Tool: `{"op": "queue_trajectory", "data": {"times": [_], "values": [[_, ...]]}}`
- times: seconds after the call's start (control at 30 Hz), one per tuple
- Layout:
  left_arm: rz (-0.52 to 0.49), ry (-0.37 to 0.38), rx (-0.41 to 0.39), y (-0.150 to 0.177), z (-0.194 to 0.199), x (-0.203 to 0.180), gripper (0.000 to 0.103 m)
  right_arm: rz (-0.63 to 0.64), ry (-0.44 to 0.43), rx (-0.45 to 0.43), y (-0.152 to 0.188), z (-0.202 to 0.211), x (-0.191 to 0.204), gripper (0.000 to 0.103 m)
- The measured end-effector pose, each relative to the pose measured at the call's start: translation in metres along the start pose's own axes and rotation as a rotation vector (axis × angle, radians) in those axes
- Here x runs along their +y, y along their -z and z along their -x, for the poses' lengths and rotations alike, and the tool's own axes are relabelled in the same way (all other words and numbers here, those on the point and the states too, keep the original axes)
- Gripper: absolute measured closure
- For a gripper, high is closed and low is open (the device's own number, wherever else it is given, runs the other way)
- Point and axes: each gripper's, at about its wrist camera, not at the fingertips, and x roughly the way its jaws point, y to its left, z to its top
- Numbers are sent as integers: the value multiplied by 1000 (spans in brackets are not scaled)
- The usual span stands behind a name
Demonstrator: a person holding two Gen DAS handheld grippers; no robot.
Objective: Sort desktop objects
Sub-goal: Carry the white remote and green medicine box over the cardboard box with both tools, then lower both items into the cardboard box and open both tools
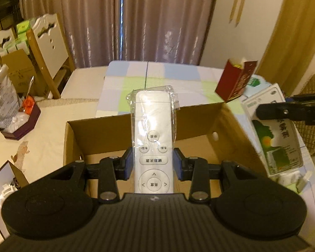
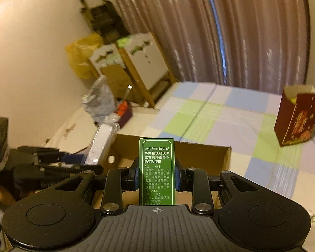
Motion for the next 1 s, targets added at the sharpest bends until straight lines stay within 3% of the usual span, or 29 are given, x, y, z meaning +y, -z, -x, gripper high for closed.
{"op": "queue_trajectory", "data": {"times": [0.23,0.4,0.73,1.0], "values": [[43,6,136,1,-56,15,69,-65,199,171,9,-78,-11,74],[78,29,218,-1,-88,20,69,-42,307,238,21,-113,-18,74],[137,37,331,7,-135,26,69,32,382,298,41,-145,-15,74],[146,12,372,12,-152,27,69,112,398,323,47,-155,-12,74]]}}
